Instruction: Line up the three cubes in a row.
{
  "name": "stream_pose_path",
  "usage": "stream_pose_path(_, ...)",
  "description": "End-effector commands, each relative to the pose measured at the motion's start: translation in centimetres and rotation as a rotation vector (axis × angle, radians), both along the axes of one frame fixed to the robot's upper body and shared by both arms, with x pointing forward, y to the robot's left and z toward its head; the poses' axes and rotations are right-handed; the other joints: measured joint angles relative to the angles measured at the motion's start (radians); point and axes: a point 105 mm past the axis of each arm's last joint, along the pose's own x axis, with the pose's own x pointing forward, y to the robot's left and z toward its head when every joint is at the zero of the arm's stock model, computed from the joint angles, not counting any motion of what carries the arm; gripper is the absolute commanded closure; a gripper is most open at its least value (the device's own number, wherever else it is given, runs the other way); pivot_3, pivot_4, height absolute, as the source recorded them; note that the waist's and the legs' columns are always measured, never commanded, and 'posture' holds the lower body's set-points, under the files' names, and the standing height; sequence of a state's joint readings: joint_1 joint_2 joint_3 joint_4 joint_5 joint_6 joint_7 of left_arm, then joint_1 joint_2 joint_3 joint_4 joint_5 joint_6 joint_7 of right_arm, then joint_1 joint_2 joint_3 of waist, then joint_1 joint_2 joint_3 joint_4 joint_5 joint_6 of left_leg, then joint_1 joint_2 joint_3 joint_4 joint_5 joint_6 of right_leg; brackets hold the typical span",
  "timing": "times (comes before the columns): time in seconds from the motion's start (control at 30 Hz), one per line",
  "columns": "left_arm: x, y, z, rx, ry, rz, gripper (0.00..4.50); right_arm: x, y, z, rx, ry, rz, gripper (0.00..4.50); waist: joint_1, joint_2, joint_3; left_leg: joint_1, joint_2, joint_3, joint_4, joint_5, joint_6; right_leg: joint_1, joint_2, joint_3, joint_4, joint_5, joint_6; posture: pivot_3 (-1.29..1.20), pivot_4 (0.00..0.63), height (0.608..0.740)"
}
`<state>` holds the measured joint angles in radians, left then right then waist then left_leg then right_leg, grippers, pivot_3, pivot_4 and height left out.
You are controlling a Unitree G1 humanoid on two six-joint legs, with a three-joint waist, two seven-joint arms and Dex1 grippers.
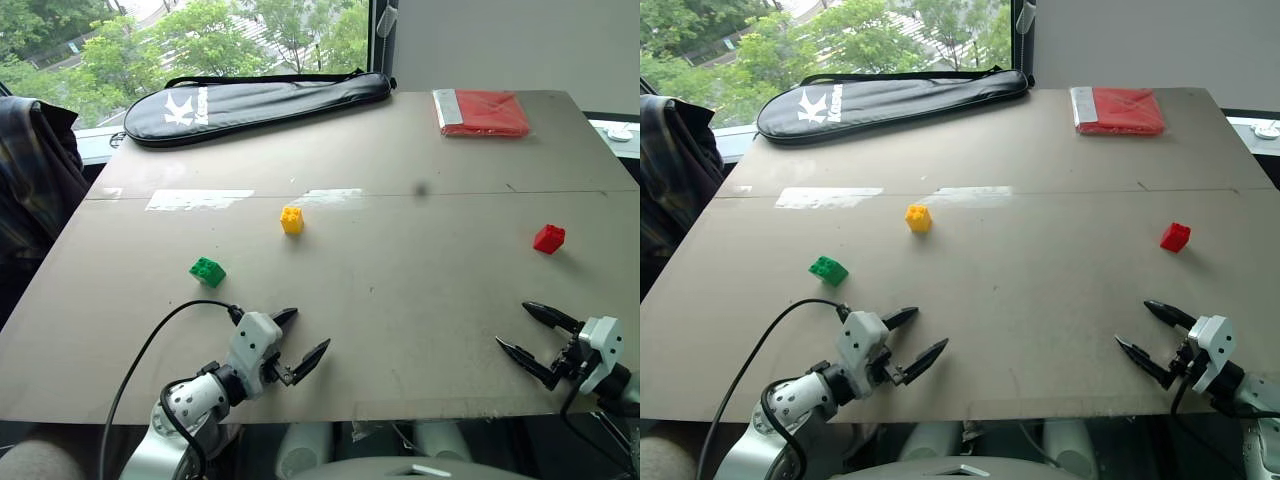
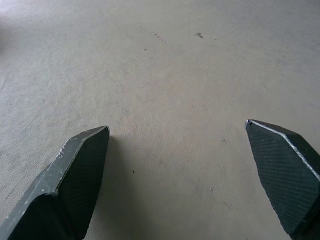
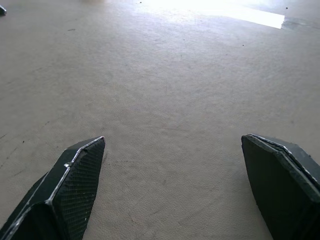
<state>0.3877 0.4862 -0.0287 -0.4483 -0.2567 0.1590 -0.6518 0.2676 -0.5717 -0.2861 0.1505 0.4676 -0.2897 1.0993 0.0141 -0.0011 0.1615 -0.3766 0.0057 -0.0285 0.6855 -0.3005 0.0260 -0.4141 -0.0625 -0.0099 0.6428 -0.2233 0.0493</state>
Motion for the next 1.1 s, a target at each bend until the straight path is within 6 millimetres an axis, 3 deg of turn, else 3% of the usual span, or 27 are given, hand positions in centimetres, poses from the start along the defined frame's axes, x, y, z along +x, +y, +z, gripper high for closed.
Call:
stream_pose_path(0.03,0.0,0.0,-0.1,0.006,-0.001,-0.004,0.04,0.0,-0.1,0.9,-0.016,-0.04,-0.005,0.0,0.0,0.0,0.0,0.0,0.0,0.0,0.0,0.0,0.0,0.0,0.0,0.0,0.0,0.0,0.0,0.0,0.15,0.707)
stream_pose_path(0.37,1.1,-0.1,1.2,0.017,-0.036,-0.057,0.04,0.6,-1.1,1.7,-0.002,-0.075,-0.141,0.0,0.0,0.0,0.0,0.0,0.0,0.0,0.0,0.0,0.0,0.0,0.0,0.0,0.0,0.001,-0.001,0.0,0.15,0.707)
stream_pose_path(0.57,2.0,-1.0,4.0,0.055,-0.085,-0.227,0.04,3.5,-3.4,3.7,0.036,-0.121,-0.458,0.0,-0.002,0.0,0.0,0.0,0.0,0.0,0.001,0.0,0.0,0.0,0.0,0.001,0.002,0.001,-0.002,0.0,0.15,0.707)
stream_pose_path(0.83,3.2,-3.0,8.5,0.097,-0.174,-0.436,0.04,8.5,-3.8,4.8,0.139,-0.15,-0.745,0.0,-0.003,0.0,0.0,0.0,-0.001,0.001,0.001,0.0,0.0,-0.001,0.002,0.001,0.002,0.002,-0.004,0.0,0.15,0.707)
stream_pose_path(0.97,2.7,-4.1,10.3,0.088,-0.202,-0.527,0.04,10.7,-4.9,5.4,0.193,-0.197,-0.926,0.0,-0.005,0.0,0.0,-0.001,-0.003,0.001,0.001,0.0,0.0,-0.002,0.002,0.002,0.002,0.003,-0.003,0.0,0.15,0.707)
stream_pose_path(1.1,2.1,-4.6,10.9,0.096,-0.204,-0.557,0.04,12.0,-4.6,5.6,0.243,-0.21,-0.971,0.0,-0.009,0.0,0.001,-0.002,-0.002,0.001,0.001,0.0,-0.001,-0.003,0.002,0.002,0.002,0.005,-0.001,0.0,0.15,0.707)
